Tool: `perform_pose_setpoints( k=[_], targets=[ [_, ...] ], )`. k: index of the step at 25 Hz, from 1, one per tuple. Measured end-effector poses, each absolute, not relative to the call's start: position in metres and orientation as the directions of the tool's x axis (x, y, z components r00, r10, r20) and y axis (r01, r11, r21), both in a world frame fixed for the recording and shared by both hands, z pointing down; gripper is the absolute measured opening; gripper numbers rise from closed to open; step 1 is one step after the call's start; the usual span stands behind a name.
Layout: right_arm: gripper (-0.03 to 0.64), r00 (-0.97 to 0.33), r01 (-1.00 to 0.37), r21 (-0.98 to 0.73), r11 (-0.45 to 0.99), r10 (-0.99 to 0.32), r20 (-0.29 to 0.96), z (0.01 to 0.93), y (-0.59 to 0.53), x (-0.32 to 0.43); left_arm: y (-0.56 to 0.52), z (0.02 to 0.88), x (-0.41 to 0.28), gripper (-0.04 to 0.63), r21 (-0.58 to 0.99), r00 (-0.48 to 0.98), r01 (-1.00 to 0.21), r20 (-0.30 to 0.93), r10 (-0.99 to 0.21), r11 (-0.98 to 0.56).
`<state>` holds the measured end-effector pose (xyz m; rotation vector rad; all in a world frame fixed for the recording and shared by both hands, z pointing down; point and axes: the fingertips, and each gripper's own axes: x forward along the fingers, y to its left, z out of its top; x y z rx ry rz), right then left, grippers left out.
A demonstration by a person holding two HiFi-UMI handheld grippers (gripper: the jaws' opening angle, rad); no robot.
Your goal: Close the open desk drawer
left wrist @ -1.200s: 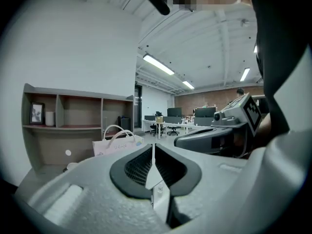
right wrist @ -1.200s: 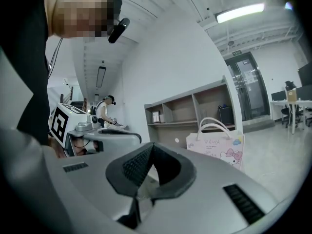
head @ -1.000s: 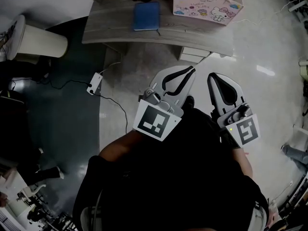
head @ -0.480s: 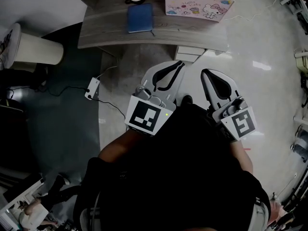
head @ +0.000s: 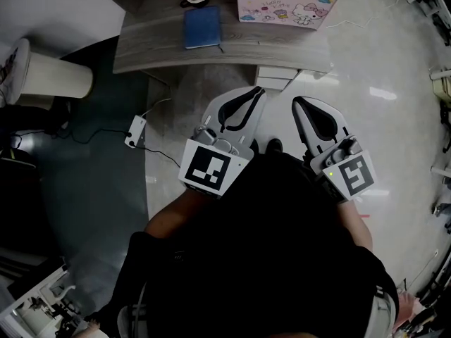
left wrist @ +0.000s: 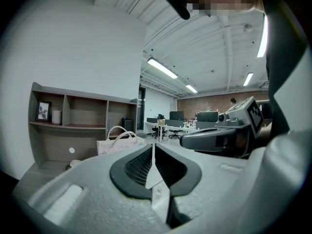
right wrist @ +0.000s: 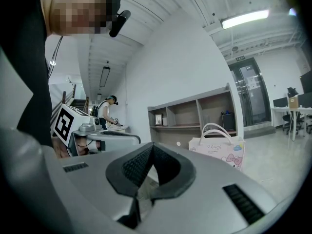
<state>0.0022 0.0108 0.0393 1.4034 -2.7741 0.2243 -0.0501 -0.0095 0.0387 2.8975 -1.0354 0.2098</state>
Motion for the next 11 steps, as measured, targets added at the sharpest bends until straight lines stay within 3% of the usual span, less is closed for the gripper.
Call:
perform_pose_setpoints(
  k=[11],
  targets=[
    [0.011, -0.593, -0.804, -0.102, 0.585, -0.802, 0.075, 0.0332, 0.0182, 0.0027, -0.0031, 0.0343, -0.0506, 0.025, 0.011, 0.769, -0.631, 0.139, -0.624, -0.776]
  ],
)
